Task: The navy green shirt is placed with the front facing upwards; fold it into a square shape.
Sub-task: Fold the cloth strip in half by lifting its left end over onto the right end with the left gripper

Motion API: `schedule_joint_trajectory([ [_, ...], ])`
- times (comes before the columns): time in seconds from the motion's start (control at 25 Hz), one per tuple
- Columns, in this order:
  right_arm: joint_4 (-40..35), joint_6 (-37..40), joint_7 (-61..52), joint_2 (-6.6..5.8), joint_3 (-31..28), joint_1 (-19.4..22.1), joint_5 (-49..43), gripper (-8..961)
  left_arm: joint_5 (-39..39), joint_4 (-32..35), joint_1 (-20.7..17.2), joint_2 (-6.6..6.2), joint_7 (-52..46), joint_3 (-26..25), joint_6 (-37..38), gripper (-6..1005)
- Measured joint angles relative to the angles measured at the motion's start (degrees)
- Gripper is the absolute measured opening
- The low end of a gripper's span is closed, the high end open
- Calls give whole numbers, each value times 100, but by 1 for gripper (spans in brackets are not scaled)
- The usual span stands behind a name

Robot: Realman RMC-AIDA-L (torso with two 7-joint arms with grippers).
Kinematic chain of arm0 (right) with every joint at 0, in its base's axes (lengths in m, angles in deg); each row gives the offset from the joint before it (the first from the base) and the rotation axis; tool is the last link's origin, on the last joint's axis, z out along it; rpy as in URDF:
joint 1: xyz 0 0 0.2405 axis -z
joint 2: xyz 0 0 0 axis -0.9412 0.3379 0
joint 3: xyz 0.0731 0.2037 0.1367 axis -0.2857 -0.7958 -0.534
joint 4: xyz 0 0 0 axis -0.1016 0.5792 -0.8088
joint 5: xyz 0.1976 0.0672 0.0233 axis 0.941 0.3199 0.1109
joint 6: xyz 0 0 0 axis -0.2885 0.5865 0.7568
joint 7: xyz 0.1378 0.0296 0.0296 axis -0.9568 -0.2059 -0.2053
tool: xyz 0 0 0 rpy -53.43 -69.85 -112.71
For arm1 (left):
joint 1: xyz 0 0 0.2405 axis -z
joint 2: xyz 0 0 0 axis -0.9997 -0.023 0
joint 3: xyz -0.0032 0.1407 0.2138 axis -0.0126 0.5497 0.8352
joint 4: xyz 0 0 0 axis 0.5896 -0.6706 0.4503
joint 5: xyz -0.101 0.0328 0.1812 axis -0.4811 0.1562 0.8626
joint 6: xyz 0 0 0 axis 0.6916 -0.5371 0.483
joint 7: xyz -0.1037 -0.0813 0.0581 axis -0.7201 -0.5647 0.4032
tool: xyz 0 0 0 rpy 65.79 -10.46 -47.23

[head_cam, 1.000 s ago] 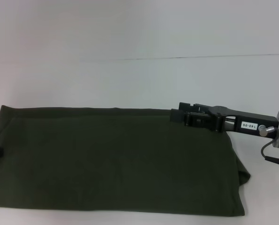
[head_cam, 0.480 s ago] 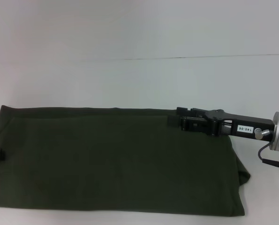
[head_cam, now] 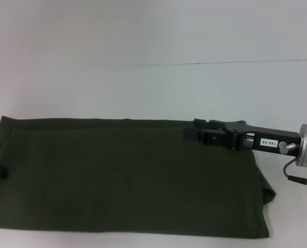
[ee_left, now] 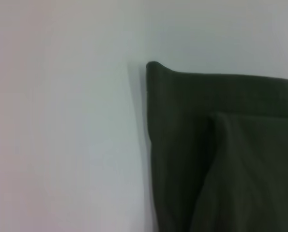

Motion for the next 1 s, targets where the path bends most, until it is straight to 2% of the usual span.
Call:
schedule_joint_trajectory([
  [1.0, 20, -11, 1, 0, 4, -20, -22, 945, -46, -242, 114, -49, -47, -48, 295, 779],
])
